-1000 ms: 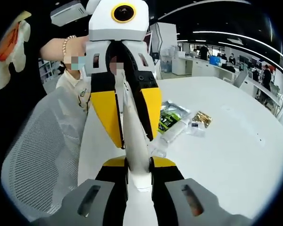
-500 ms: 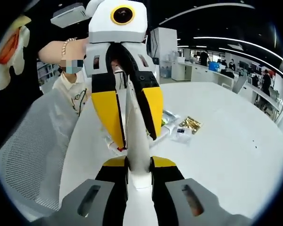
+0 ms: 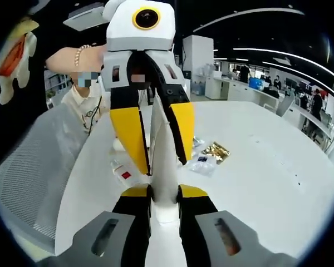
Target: Arrange the skincare products in the storage area until every visible bottle or jar stands upright without overlapping.
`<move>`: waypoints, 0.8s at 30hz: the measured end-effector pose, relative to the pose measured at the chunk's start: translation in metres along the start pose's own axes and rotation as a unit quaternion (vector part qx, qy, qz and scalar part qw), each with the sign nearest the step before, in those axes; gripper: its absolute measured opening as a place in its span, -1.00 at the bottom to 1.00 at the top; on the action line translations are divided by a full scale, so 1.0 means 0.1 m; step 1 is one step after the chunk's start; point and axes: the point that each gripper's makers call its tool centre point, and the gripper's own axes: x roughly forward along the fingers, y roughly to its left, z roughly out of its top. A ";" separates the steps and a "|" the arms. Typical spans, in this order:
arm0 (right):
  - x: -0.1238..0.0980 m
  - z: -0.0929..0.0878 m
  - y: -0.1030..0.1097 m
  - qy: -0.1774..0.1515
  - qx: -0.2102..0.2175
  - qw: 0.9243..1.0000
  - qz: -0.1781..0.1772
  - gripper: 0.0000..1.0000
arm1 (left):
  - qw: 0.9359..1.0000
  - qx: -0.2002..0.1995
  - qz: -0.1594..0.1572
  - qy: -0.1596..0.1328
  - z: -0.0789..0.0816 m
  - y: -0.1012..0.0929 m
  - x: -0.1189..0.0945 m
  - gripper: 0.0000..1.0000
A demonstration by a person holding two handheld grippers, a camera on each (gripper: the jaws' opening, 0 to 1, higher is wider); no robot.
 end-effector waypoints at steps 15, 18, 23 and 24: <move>0.00 0.00 -0.01 -0.003 0.019 1.000 -0.006 -0.63 | 1.000 -0.012 0.001 -0.006 0.00 -0.02 -0.01 -0.65; 0.00 0.00 -0.01 0.000 0.022 1.000 -0.011 -0.61 | 1.000 -0.013 0.003 -0.006 -0.01 -0.01 0.00 -0.65; 0.00 -0.06 -0.04 0.016 0.038 0.999 -0.029 -0.54 | 1.000 -0.016 0.012 0.005 -0.09 0.00 -0.02 -0.60; 0.00 -0.07 -0.05 0.017 0.037 0.999 -0.031 -0.51 | 1.000 -0.019 0.013 0.003 -0.09 0.00 -0.03 -0.58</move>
